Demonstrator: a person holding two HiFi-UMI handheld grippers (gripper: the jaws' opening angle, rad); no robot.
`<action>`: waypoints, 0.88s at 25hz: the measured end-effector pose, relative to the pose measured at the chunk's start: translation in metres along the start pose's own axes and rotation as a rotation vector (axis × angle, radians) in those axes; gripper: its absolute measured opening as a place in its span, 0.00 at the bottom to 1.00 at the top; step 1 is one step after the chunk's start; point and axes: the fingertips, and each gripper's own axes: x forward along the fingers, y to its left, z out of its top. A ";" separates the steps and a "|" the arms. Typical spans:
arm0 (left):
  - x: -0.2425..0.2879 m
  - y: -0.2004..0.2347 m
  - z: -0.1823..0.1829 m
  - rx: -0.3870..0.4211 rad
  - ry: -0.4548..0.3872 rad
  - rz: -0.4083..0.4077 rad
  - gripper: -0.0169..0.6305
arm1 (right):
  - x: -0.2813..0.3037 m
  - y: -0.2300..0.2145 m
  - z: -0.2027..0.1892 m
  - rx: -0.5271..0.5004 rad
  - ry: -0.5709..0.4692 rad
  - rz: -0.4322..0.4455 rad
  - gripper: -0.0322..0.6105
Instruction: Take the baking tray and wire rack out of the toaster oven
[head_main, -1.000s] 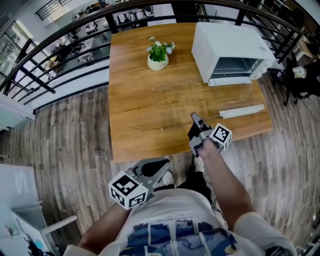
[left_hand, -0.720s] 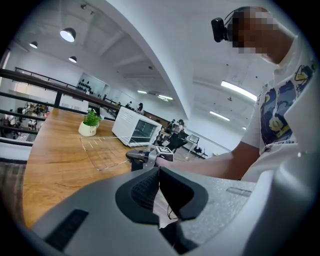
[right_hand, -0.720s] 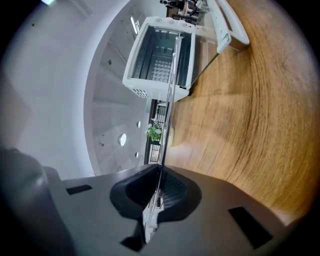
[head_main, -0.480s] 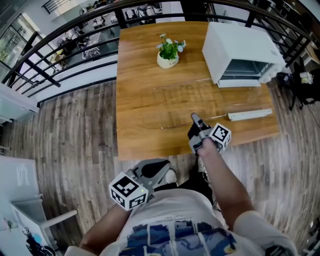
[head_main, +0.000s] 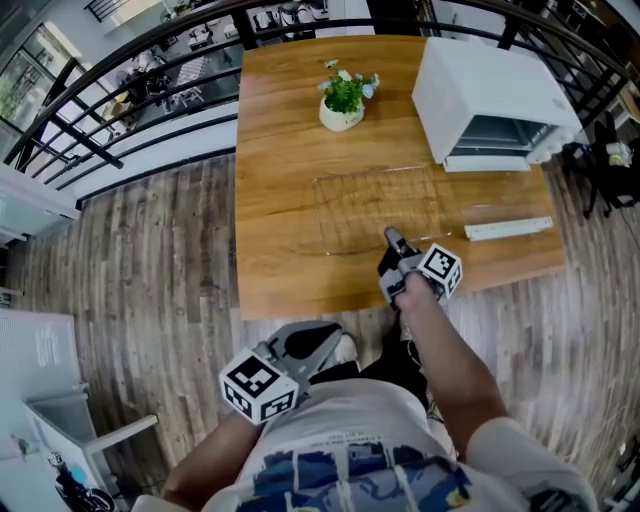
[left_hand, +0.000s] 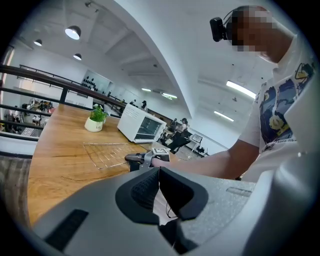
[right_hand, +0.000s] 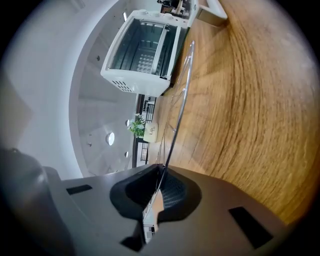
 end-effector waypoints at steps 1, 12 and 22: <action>0.001 0.001 -0.001 -0.004 0.003 0.000 0.03 | 0.001 -0.004 0.000 0.004 0.000 -0.011 0.04; 0.004 0.005 -0.003 -0.023 0.001 -0.012 0.03 | 0.007 -0.013 -0.005 0.047 0.010 -0.091 0.06; 0.004 0.006 -0.003 -0.034 -0.023 -0.023 0.03 | 0.009 -0.023 -0.001 0.050 -0.003 -0.161 0.16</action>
